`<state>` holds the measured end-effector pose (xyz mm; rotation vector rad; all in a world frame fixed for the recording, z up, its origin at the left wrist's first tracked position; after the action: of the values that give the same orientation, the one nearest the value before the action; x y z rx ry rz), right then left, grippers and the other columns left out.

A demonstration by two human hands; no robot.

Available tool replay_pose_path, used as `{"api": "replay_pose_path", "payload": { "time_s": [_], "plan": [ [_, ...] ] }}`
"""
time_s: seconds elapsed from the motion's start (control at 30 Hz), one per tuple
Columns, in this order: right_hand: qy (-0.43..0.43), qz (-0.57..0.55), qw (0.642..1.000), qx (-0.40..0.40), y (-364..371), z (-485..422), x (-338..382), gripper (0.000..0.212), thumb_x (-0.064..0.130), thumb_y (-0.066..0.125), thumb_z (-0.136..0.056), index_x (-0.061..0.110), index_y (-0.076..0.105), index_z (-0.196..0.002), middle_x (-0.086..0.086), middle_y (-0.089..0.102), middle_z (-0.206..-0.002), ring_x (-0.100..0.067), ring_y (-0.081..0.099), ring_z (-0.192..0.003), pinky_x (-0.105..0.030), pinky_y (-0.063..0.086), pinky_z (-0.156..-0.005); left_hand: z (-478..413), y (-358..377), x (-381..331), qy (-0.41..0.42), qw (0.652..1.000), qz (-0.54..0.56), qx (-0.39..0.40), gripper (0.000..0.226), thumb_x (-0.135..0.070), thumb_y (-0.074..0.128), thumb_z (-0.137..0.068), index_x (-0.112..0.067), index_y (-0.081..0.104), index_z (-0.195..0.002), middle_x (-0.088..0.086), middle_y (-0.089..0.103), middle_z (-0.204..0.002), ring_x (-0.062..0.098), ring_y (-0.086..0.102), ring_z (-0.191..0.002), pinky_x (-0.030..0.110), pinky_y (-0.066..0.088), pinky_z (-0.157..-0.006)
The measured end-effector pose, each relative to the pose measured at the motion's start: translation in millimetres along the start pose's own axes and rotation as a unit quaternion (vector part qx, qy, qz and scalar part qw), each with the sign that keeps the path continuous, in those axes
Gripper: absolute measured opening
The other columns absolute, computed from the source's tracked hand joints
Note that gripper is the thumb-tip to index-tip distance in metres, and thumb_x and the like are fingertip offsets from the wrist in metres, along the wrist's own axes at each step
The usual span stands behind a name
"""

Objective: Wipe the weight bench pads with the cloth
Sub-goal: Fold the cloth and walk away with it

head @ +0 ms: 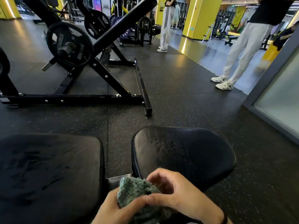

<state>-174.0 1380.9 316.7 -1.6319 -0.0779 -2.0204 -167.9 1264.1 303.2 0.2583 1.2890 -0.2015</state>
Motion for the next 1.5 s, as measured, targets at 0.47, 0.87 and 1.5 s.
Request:
{"api": "replay_pose_path", "payload": {
  "time_s": [0.47, 0.87, 1.5],
  "plan": [
    [-0.057, -0.103, 0.987, -0.108, -58.5, 57.6, 23.8, 0.020, 0.025, 0.057, -0.087, 0.009, 0.068, -0.084, -0.004, 0.064, -0.076, -0.015, 0.060, -0.074, -0.024, 0.046, -0.070, -3.5, 3.7, -27.8, 0.039, 0.997, -0.004, 0.067, 0.010, -0.012, 0.073, -0.079, -0.012, 0.077, -0.088, 0.019, 0.073, -0.092, 0.018, 0.070, -0.078, 0.022, 0.055, -0.065],
    [-0.204, 0.031, 0.911, -0.358, -133.6, 84.5, 126.7, 0.034, 0.034, 0.057, -0.084, 0.001, 0.060, -0.076, -0.006, 0.045, -0.069, -0.013, 0.042, -0.067, -0.021, 0.033, -0.060, -12.5, -27.8, -157.3, 0.282, 0.955, -0.074, -0.054, 0.038, -0.054, 0.063, -0.081, -0.017, 0.071, -0.080, 0.001, 0.064, -0.071, 0.013, 0.055, -0.072, 0.033, 0.039, -0.070],
    [-0.077, 0.224, 0.774, -0.587, -193.1, 15.1, 82.9, 0.014, 0.024, 0.069, -0.084, 0.015, 0.059, -0.080, 0.004, 0.060, -0.078, -0.006, 0.056, -0.068, -0.005, 0.038, -0.059, -96.4, -2.9, -237.5, 0.449, 0.849, -0.270, 0.067, 0.021, -0.039, 0.074, -0.076, -0.020, 0.067, -0.083, 0.005, 0.070, -0.072, 0.019, 0.062, -0.061, 0.030, 0.048, -0.057]
  ]
}}
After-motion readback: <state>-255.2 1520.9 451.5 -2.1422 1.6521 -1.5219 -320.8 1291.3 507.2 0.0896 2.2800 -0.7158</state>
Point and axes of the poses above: each hand's wrist, its own z-axis away from the middle knuckle, its own y-axis out of the palm, x = y × z, the point moved 10 cm from there along -z, towards the middle knuckle
